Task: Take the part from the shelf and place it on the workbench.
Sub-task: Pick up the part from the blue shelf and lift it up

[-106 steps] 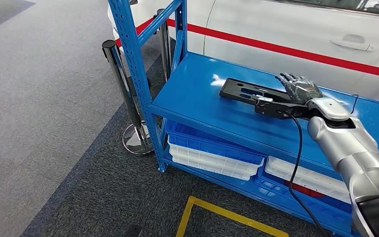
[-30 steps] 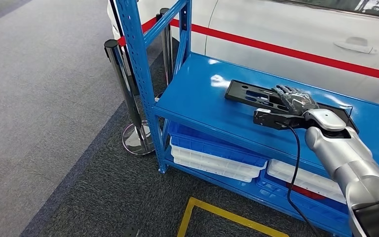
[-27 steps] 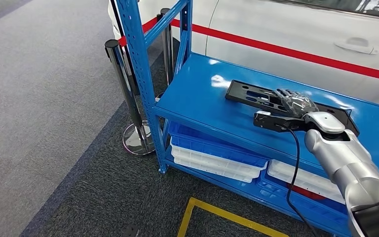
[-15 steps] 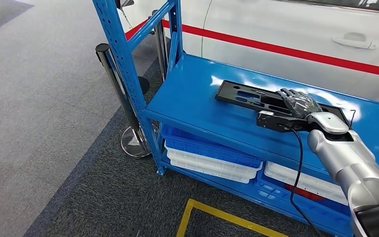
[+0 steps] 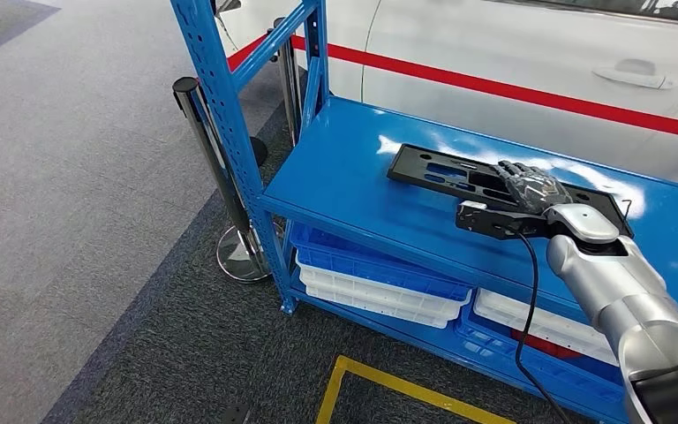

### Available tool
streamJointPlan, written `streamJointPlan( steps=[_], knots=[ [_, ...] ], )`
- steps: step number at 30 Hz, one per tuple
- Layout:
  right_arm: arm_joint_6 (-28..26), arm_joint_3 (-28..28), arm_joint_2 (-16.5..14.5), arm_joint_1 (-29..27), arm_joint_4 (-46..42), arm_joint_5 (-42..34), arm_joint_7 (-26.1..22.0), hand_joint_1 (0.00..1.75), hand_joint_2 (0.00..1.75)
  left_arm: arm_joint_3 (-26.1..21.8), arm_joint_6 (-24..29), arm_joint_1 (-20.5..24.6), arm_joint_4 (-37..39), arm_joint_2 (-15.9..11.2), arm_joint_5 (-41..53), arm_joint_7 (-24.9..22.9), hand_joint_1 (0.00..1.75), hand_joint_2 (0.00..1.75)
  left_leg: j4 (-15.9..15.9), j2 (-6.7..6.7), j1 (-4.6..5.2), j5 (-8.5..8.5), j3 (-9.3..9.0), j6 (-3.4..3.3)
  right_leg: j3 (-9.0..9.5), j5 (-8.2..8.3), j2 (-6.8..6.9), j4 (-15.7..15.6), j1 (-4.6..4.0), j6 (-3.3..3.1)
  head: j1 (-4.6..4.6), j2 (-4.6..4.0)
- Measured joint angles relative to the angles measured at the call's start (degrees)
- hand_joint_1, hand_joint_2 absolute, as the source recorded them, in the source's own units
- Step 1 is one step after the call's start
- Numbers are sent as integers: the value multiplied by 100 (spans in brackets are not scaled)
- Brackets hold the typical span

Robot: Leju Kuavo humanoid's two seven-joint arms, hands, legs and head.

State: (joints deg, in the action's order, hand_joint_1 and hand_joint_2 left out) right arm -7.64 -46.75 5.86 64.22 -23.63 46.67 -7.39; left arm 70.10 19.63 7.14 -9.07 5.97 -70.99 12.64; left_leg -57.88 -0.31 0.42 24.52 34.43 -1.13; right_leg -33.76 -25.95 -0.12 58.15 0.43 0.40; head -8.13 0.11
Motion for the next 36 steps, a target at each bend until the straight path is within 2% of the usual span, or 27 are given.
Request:
streamJointPlan(
  steps=[11, 23, 28, 36],
  knots=[
    [81, -1, -16, -27, 14, -169, -70, 0, 0, 0, -73, -15, 0, 2, -17, 4, 0, 0, -23, -1, 2, 8, 2, -12, 21, 4, 9, -5, 1, 8, 0, 0],
    [-300, -1, -210, -440, 129, -286, 60, 0, 0, 13, -46, -9, 0, 2, 0, -39, 0, 0, -24, -1, 2, 8, 1, -13, 23, 5, 9, -5, 0, 9, 0, 0],
    [-377, 1, -480, -363, 228, -151, 422, 0, 0, 33, -46, 27, 0, 2, 13, -92, 0, 0, -22, 4, 1, 8, 0, -12, 23, 6, 3, -3, -1, 11, 0, 0],
    [122, -68, -1293, 263, 455, 111, 925, 0, 0, 62, -46, 122, 0, 28, 48, -182, 0, 0, -21, 14, -3, 5, -1, -9, 19, 8, -4, -2, -5, 13, 0, 0]
  ],
)
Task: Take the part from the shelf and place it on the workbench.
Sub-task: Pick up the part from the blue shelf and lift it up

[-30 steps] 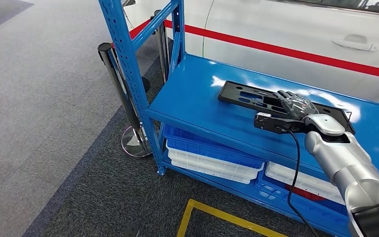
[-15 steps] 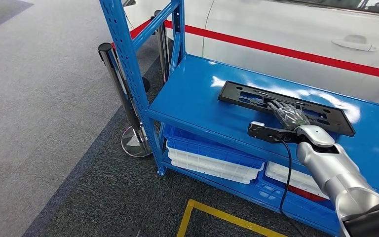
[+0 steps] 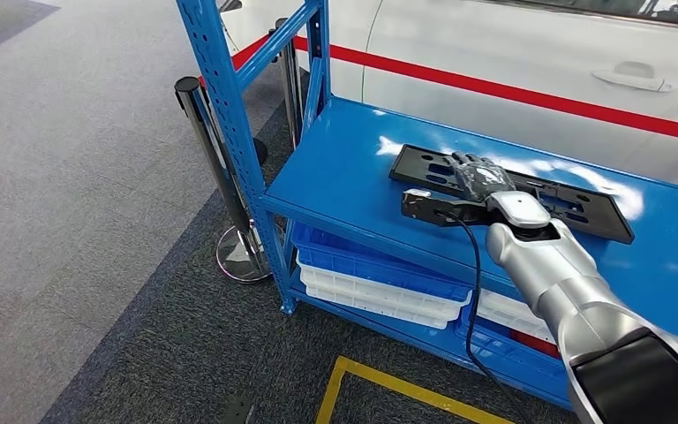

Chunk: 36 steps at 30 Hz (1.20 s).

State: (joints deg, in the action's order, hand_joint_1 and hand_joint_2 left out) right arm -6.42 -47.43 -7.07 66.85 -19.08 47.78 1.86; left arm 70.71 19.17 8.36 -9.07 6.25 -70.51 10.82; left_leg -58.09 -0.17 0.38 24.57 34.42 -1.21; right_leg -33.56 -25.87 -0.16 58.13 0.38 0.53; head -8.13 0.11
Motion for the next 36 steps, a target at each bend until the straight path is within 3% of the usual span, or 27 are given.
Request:
streamJointPlan(
  steps=[8, 15, 30, 36],
  knots=[
    [20, -118, -542, 15, 137, 68, 128, 0, 0, 54, 7, -1, 0, 12, 37, -41, 0, 0, 0, 0, 1, 1, 2, 0, 1, 0, 0, -2, 0, 0, 0, 0],
    [64, -118, -757, 40, 192, 34, 89, 0, 0, 54, 48, -11, 0, 13, 17, 15, 0, 0, -3, -2, 2, 0, 2, -1, 5, 0, 4, -3, 1, 1, 0, 0],
    [79, -118, -768, 43, 277, 54, 83, 0, 0, 72, 101, -87, 0, 24, 25, -25, 0, 0, -4, -2, 2, 1, 1, -1, 4, 0, 4, -6, 2, 1, 0, 0],
    [107, -103, -361, 235, 344, 9, 306, 0, 0, 91, 61, -86, 0, 23, -36, 27, 0, 0, -11, -5, 2, 1, 1, -2, 7, 1, 9, -6, 2, 3, 0, 0]
  ],
)
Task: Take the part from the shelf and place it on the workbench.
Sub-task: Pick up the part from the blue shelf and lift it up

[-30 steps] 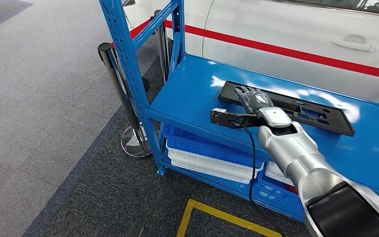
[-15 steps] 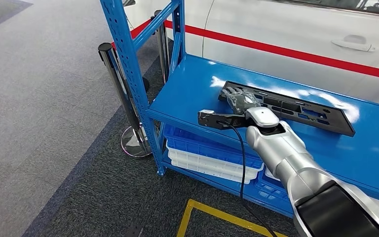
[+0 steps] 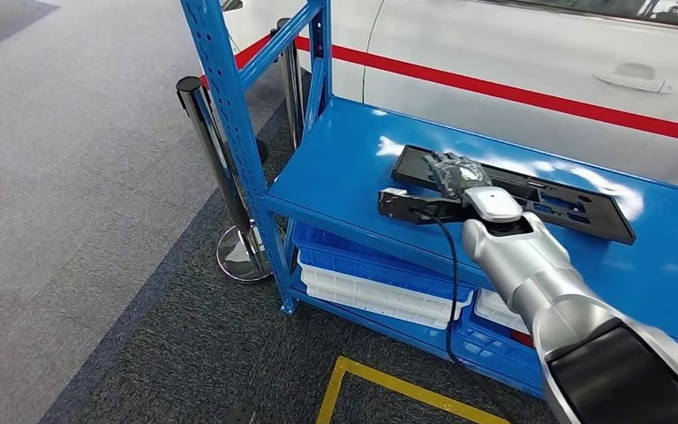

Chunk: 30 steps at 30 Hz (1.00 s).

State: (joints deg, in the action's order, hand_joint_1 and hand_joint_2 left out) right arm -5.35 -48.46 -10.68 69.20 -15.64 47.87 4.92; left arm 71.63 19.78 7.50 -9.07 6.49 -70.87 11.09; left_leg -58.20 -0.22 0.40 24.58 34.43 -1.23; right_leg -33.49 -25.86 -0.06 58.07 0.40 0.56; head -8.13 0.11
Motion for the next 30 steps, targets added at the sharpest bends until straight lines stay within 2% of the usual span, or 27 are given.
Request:
streamJointPlan(
  steps=[9, 15, 21, 30],
  knots=[
    [41, 40, 889, 384, 84, 50, 224, 0, 0, -1, 37, -45, 0, -14, -56, 22, 0, 0, -8, -1, 4, 3, 1, -5, 5, 3, 4, -3, 4, 5, 0, 0],
    [-12, 97, 1322, 392, 117, 33, 245, 0, 0, 0, 42, -73, 0, -17, -125, 113, 0, 0, -8, -3, 4, 5, 0, -7, 5, 3, 3, -3, 4, 5, 0, 0],
    [-35, 176, 1505, 389, 135, 4, 222, 0, 0, -1, 39, -65, 0, -19, -125, 160, 0, 0, -7, -1, 2, 5, -1, -7, 4, 3, 1, -3, 3, 5, 0, 0],
    [-93, 193, 1535, 381, 139, -7, 85, 0, 0, -2, 40, -51, 0, -20, -144, 271, 0, 0, -6, 0, 2, 5, 0, -7, 5, 3, 2, -2, 1, 5, 0, 0]
  ],
)
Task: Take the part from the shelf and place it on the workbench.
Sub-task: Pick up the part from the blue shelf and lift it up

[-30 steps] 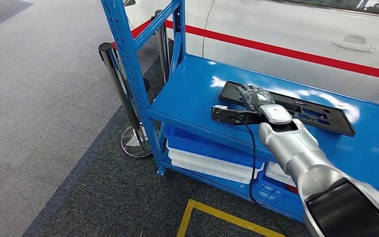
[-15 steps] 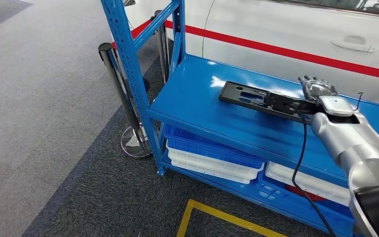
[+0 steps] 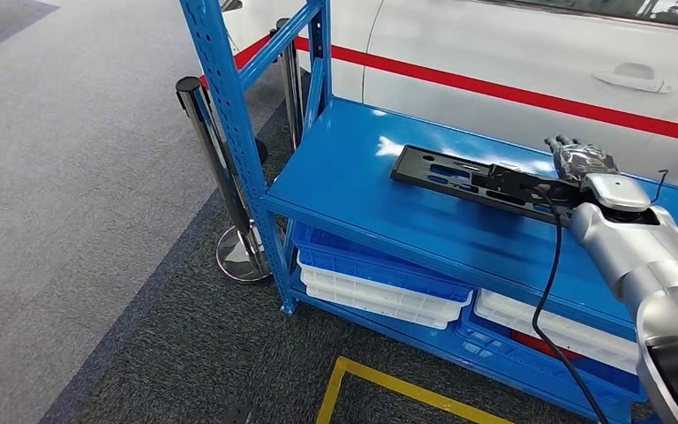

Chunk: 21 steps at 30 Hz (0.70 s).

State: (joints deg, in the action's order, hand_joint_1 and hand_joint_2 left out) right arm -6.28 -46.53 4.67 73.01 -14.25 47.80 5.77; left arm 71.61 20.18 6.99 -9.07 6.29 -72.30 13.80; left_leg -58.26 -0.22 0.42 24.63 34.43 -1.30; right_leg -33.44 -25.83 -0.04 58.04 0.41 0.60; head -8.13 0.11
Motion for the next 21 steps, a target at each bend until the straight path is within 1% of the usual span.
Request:
streamJointPlan(
  steps=[12, 19, 21],
  knots=[
    [-46, 4, -93, -136, 0, 10, -215, 0, 0, -35, 3, -5, 0, 1, -111, 12, 0, 0, -1, -1, 1, 0, 0, 0, 1, 0, 1, 0, 1, 0, 0, 0],
    [-90, 56, -95, -428, 0, -76, -352, 0, 0, -53, -31, 2, 0, 1, -97, 6, 0, 0, 0, -1, 1, 0, 0, 0, 1, 0, 0, 0, 0, 0, 0, 0],
    [-114, 86, -95, -533, 0, -79, -358, 0, 87, -53, -36, 3, 0, 1, -96, 5, 0, 0, 0, -1, 1, 0, 0, 0, 1, 0, 0, 0, 1, 0, 0, 0]
  ],
)
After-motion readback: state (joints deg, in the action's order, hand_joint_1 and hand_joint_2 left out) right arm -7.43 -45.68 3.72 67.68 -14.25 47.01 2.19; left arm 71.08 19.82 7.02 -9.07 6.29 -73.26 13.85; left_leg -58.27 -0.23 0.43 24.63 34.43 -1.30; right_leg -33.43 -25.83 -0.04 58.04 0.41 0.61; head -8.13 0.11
